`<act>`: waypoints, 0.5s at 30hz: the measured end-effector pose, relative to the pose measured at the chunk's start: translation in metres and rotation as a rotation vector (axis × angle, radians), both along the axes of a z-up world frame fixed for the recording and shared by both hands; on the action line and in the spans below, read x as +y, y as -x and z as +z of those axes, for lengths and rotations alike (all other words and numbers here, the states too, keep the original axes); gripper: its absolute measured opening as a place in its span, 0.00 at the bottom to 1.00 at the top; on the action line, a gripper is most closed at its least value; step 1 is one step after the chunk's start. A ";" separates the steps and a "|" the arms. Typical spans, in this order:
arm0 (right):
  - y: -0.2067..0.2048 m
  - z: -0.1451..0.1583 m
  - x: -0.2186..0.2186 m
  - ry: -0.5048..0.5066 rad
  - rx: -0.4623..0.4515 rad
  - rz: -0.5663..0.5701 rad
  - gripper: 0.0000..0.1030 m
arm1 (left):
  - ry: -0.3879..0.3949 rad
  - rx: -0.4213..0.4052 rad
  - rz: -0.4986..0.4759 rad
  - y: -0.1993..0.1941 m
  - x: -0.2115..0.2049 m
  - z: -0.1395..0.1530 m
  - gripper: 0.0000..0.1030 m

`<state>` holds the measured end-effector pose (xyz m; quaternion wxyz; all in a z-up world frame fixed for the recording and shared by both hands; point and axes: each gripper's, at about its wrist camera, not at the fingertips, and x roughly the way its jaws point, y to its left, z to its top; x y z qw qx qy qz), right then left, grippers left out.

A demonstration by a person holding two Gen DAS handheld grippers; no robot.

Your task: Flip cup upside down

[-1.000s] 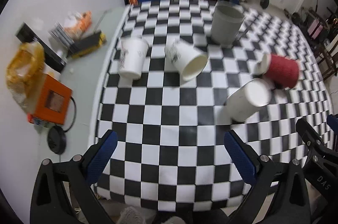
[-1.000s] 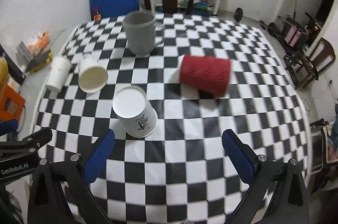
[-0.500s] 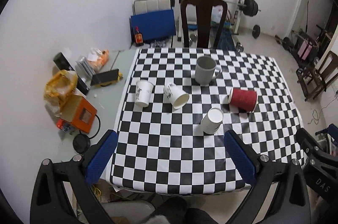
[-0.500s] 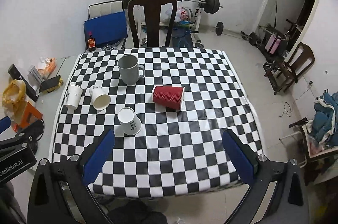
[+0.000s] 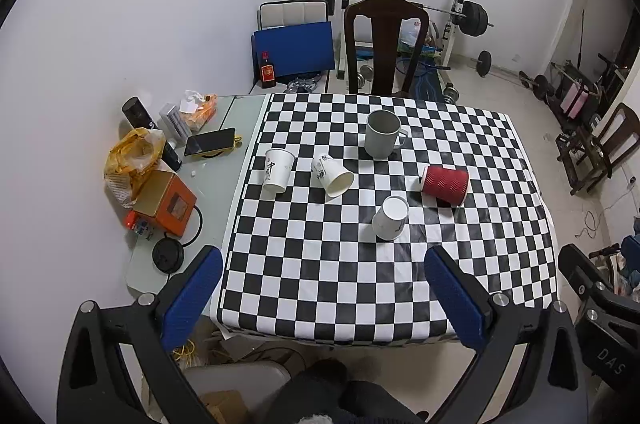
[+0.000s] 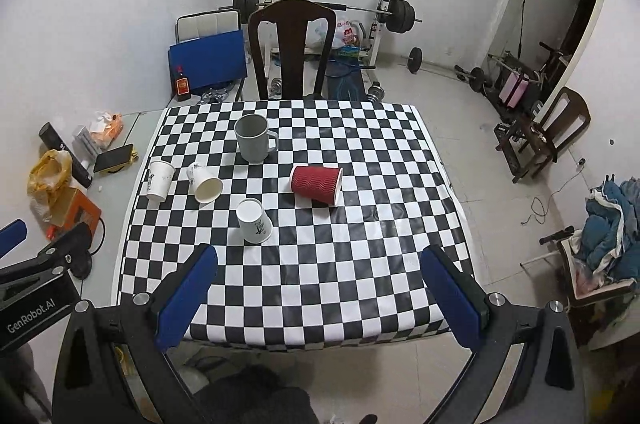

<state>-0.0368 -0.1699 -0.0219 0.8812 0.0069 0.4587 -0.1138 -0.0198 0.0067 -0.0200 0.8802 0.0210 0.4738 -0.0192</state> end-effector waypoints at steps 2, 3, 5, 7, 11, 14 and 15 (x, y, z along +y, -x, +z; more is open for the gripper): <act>0.004 0.004 0.001 -0.005 0.002 0.003 0.99 | -0.006 -0.001 -0.003 0.004 -0.001 0.002 1.00; 0.007 0.006 0.002 -0.005 0.004 0.006 0.99 | -0.005 -0.002 0.001 0.005 -0.001 0.003 1.00; 0.010 0.010 0.002 -0.007 0.004 0.009 0.99 | -0.005 -0.002 0.000 0.007 -0.002 0.006 1.00; 0.010 0.009 0.003 -0.006 0.004 0.007 0.99 | -0.004 -0.003 0.003 0.007 -0.002 0.005 1.00; 0.008 0.008 0.004 -0.007 0.003 0.003 1.00 | -0.004 -0.003 -0.002 0.008 0.000 0.005 1.00; 0.009 0.010 0.004 -0.005 0.001 0.001 0.99 | -0.006 -0.001 -0.008 0.010 0.002 0.006 1.00; 0.008 0.008 0.004 -0.006 0.004 0.001 0.99 | -0.005 -0.002 -0.008 0.011 0.002 0.006 1.00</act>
